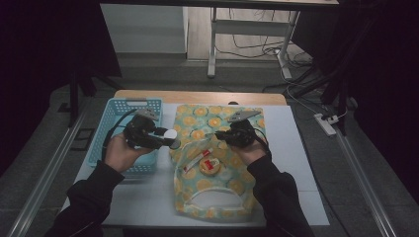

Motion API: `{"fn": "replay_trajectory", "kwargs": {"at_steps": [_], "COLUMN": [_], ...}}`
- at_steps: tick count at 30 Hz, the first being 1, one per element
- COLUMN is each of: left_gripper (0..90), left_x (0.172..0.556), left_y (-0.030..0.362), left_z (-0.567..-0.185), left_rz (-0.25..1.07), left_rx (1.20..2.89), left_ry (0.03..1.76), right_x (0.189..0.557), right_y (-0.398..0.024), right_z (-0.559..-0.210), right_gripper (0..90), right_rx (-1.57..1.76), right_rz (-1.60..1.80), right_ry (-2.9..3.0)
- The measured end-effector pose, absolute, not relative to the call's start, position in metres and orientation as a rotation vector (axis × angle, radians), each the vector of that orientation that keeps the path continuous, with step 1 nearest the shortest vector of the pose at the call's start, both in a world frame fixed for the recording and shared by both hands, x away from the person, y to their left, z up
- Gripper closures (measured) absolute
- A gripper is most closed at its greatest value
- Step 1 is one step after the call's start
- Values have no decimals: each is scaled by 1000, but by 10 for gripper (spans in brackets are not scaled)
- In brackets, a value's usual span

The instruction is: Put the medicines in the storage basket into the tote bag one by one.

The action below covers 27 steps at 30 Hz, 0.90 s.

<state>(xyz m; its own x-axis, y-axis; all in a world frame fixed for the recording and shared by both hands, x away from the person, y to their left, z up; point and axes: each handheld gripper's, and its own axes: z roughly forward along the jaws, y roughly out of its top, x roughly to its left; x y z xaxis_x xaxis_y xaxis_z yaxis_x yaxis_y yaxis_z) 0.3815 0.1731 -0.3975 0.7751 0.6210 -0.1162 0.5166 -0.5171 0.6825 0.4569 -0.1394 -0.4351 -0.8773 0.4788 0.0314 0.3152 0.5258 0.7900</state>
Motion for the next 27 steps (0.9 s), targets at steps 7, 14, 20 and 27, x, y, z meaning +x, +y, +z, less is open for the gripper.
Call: {"fn": "replay_trajectory", "kwargs": {"at_steps": [7, 14, 20, 27], "left_gripper": [503, 503, 503, 503], "left_x": [381, 384, 389, 393], "left_y": [147, 120, 103, 83], "left_z": [-404, -417, -427, -437], "left_rz": [163, 153, 138, 156], "left_rx": [2258, 2296, 2308, 2333], "left_ry": [778, 726, 702, 675], "right_x": [457, 457, 456, 456], "right_y": [-139, -139, -139, -140], "right_z": [-435, -435, -435, -435], "right_gripper": [899, 899, 899, 899], "right_rx": [679, 679, 679, 678], "right_rz": [1275, 1279, 1281, 1284], "right_ry": [2572, 2567, 2566, 2566]}}
